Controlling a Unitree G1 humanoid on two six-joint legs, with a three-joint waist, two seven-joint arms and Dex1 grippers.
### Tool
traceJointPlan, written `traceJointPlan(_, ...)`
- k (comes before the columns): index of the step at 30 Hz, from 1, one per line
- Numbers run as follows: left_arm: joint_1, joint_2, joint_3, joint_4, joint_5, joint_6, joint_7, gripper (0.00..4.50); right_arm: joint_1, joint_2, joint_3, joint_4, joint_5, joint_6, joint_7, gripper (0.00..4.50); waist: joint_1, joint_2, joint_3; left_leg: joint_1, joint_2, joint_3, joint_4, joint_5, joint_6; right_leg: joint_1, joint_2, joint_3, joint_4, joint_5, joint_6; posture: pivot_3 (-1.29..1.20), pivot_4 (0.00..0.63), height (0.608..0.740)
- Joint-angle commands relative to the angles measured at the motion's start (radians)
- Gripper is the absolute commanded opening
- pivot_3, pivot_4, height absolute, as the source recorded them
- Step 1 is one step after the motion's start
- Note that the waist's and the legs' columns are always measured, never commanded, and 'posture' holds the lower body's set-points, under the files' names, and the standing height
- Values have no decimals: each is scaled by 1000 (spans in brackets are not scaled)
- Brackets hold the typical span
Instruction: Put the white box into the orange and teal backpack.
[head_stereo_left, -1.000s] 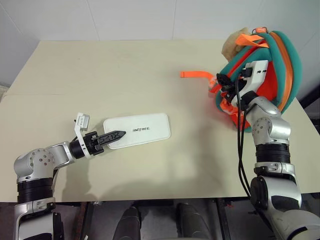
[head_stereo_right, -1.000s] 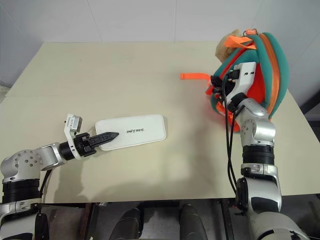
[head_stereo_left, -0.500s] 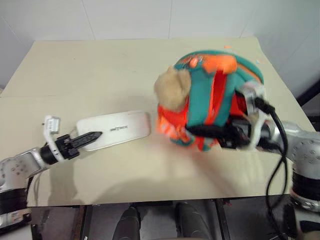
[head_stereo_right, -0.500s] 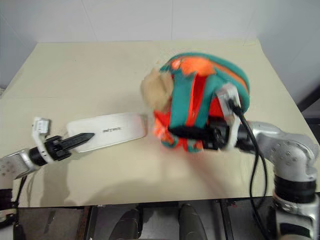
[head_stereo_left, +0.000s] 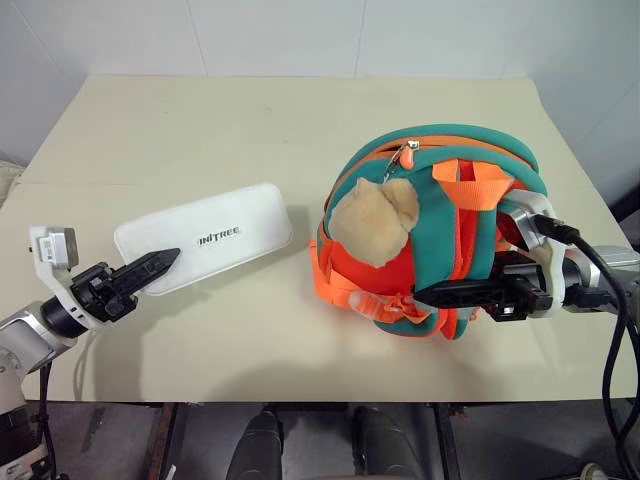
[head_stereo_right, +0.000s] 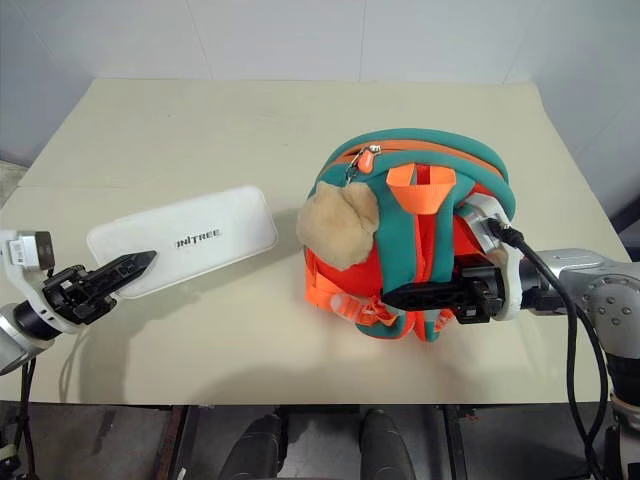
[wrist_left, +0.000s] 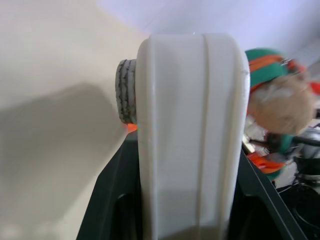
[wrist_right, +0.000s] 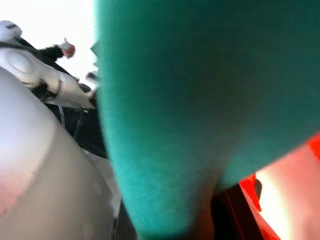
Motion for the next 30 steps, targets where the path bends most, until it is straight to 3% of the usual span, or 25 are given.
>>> traceJointPlan(1, -44, -6, 27, -72, -94, -34, 35, 1362, -20, -43, 14, 37, -61, -38, 82, 50, 0, 0, 0, 0, 0, 0, 0, 0, 0, 0, 0, 0, 0, 0, 0, 0, 150, 740)
traceJointPlan(7, -172, -14, -65, -108, -163, -62, 55, 1362, -37, -71, 33, 90, -143, -73, 150, 50, 1, 0, 0, -2, -1, 0, 4, -1, 1, 0, 0, 0, 0, 0, 1, 0, 150, 740)
traceJointPlan(14, -298, -14, -179, -84, -181, -80, 18, 1362, -8, -50, 8, 48, -149, -69, 125, 50, -1, 0, 0, -3, -1, 0, 5, -1, 1, 0, 0, 0, 0, 2, 3, 0, 150, 740)
traceJointPlan(24, -414, -24, -348, 20, -8, -207, -96, 1362, 44, -30, -43, -25, -108, -47, 65, 50, 2, 0, 0, -5, -1, -1, 8, -1, 2, 0, 1, 0, 0, 2, 4, 0, 150, 740)
traceJointPlan(30, -457, 39, -472, 100, 297, -482, -240, 1362, 70, -25, -72, -52, -85, -40, 31, 50, 2, 0, 0, -7, -1, -1, 8, -1, 2, -1, 1, 0, 0, 2, 5, 0, 150, 740)
